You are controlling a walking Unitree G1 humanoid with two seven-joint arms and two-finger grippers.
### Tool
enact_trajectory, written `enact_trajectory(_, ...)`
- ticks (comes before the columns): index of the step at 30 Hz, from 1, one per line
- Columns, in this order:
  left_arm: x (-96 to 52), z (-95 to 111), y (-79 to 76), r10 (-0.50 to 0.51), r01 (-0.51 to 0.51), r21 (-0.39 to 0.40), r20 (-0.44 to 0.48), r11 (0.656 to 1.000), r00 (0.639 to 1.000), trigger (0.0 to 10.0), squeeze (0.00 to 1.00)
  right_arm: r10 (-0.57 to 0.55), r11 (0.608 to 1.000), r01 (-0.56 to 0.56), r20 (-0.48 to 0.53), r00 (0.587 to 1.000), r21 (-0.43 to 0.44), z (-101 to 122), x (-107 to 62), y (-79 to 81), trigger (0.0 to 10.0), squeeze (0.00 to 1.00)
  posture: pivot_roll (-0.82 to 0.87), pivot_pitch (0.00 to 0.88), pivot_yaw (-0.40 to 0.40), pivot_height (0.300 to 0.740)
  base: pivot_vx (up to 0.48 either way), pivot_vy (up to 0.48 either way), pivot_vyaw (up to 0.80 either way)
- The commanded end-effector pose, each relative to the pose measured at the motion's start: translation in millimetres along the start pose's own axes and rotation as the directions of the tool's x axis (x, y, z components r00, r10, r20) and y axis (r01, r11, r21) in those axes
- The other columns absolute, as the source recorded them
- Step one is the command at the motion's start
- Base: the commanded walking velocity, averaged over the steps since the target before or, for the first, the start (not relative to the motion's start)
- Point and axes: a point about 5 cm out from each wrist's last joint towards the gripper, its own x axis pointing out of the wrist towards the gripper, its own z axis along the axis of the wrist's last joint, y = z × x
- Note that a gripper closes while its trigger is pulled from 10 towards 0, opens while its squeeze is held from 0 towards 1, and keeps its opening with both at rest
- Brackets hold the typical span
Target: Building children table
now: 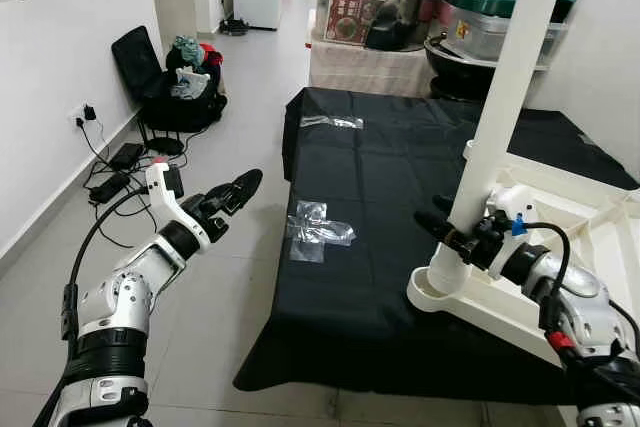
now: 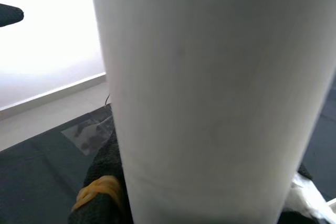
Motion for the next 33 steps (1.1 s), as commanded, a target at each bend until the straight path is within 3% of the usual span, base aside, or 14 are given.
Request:
enact_trajectory(1,0.5,0,-1.3,-0.007,0.007,0.007,-0.014,1.0,1.0,10.0,0.0,0.007,0.999,-0.006,0.021,1.0,-0.041,6,-1.5,-1.3,10.0,0.0,0.06,0.0,-0.07,0.74,0.0,0.0,0.0)
enact_trajectory(10,0.8,-1,-1.0,-0.007,0.007,0.007,-0.014,1.0,1.0,10.0,0.0,0.138,0.987,-0.137,0.01,0.99,-0.083,-8,10.3,36.4,10.0,0.0,0.06,0.0,-0.072,0.74,0.0,0.0,0.0)
enact_trajectory(19,0.8,-2,-1.0,-0.006,0.006,0.006,-0.014,1.0,1.0,10.0,0.0,0.171,0.982,-0.171,-0.015,0.985,-0.077,-18,9.9,48.0,10.0,0.0,0.06,0.0,-0.073,0.74,0.0,0.0,0.0)
enact_trajectory(24,0.7,-2,-0.9,-0.007,0.007,0.002,-0.015,1.0,1.0,10.0,0.0,0.156,0.988,-0.156,0.021,0.988,0.007,-21,10.2,54.2,10.0,0.0,0.06,0.0,-0.072,0.74,0.0,0.0,0.0)
enact_trajectory(27,0.8,-2,-1.1,-0.009,0.008,-0.001,-0.016,1.0,1.0,10.0,0.0,0.133,0.984,-0.142,0.085,0.987,0.111,-20,13.8,66.1,10.0,0.0,0.06,0.0,-0.071,0.74,0.0,0.0,0.0)
enact_trajectory(33,0.6,-2,-0.9,-0.007,0.007,-0.001,-0.017,1.0,1.0,10.0,0.0,0.137,0.98,-0.15,0.1,0.985,0.13,-19,15.5,74.1,10.0,0.0,0.06,0.0,-0.07,0.74,0.0,0.0,0.0)
